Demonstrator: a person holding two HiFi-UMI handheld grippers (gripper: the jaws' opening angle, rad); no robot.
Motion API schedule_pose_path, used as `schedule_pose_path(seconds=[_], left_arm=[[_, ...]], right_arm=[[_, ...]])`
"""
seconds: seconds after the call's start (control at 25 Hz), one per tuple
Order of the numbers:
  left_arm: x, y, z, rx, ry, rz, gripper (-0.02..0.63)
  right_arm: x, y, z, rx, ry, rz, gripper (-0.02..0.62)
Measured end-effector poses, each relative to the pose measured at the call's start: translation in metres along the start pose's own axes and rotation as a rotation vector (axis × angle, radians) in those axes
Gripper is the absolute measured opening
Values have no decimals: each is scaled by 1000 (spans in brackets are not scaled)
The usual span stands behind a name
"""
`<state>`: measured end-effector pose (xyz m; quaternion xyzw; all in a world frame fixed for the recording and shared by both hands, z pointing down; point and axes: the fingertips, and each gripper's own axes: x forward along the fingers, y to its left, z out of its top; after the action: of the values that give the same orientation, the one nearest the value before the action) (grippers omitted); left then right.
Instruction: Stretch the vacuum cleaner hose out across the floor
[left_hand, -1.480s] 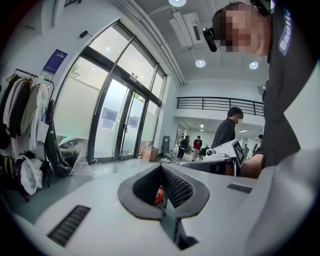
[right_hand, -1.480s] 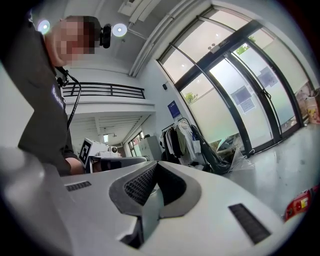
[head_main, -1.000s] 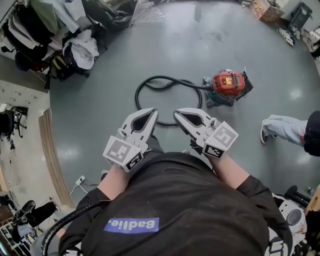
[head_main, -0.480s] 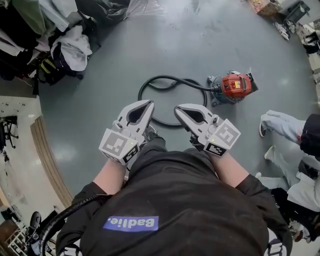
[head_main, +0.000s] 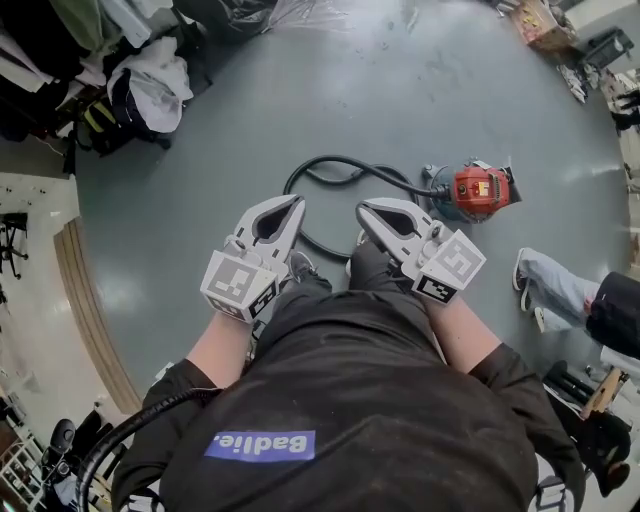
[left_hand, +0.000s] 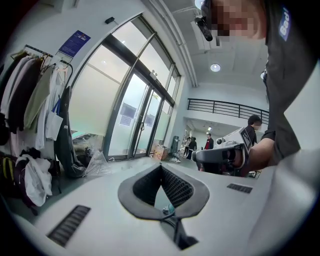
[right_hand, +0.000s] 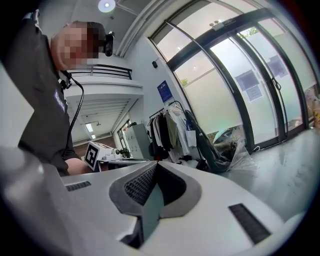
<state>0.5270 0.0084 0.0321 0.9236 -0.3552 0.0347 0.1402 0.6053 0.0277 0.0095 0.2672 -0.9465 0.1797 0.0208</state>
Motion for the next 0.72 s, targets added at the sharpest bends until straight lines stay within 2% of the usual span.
schedule_pose_path(seconds=[0.2, 0.36, 0.52, 0.72], left_arm=[[9, 37, 13, 4, 2, 76, 5], [24, 72, 12, -10, 36, 194, 5], [66, 101, 12, -23, 68, 300, 5], [134, 129, 4, -36, 104, 373, 5]], right_arm=[[32, -36, 11, 13, 25, 62, 5], [66, -80, 13, 30, 62, 160, 4], [88, -140, 14, 61, 99, 252, 5], [102, -219, 12, 75, 146, 326, 5]])
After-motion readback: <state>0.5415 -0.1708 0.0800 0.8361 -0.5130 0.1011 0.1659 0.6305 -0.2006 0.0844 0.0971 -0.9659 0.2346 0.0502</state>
